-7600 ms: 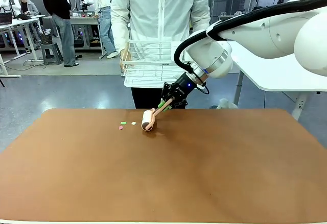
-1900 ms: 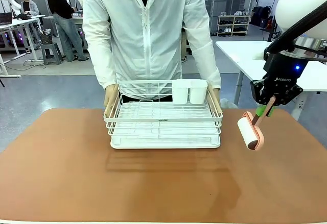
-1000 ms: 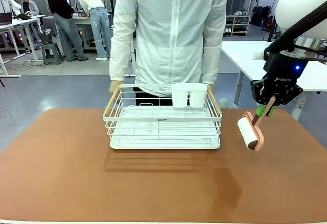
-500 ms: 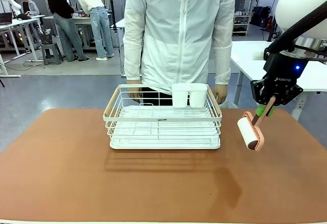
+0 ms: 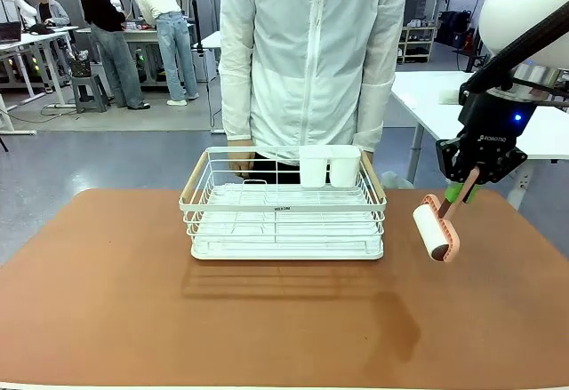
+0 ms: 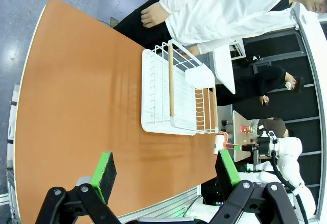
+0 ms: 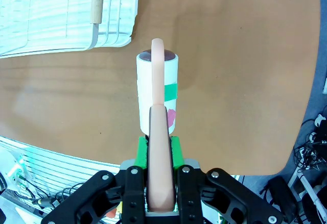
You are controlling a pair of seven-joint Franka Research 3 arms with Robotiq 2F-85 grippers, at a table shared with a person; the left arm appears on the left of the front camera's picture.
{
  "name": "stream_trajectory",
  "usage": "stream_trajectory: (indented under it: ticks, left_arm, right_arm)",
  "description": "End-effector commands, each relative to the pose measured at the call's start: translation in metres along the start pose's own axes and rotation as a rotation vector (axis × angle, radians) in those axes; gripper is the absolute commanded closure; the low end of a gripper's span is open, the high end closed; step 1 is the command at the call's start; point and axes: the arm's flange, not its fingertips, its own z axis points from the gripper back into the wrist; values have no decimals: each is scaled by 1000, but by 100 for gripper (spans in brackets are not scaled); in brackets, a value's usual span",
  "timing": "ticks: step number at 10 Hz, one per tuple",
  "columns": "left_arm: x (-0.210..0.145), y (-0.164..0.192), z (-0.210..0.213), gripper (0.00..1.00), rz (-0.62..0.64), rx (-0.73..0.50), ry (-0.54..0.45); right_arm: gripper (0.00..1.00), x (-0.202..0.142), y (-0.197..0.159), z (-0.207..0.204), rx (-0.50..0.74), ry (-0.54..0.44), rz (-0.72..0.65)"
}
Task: Clean the table.
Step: Place the Lint Roller down when the Dish drying rack is positioned in the middle of the table.
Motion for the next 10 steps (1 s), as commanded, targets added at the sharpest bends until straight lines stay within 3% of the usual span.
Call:
stream_trajectory:
  ticks: [1,4,5,6,8,10]
  left_arm:
    - [-1,0,3,0,-16,-20,-4]
    - [-1,0,3,0,-16,-20,-4]
    - [-1,0,3,0,-16,-20,-4]
    - [-1,0,3,0,-16,-20,-4]
    - [-1,0,3,0,-16,-20,-4]
    - [-1,0,3,0,-16,-20,-4]
  right_arm:
    - [79,2,3,4,0,3,3]
    - [79,0,0,0,0,0,0]
    - [79,5,3,5,-6,-32,-152]
    - [79,18,0,8,-5,28,-443]
    - [79,32,-3,7,4,99,-888]
    - [79,44,-9,-4,75,-10,-1342]
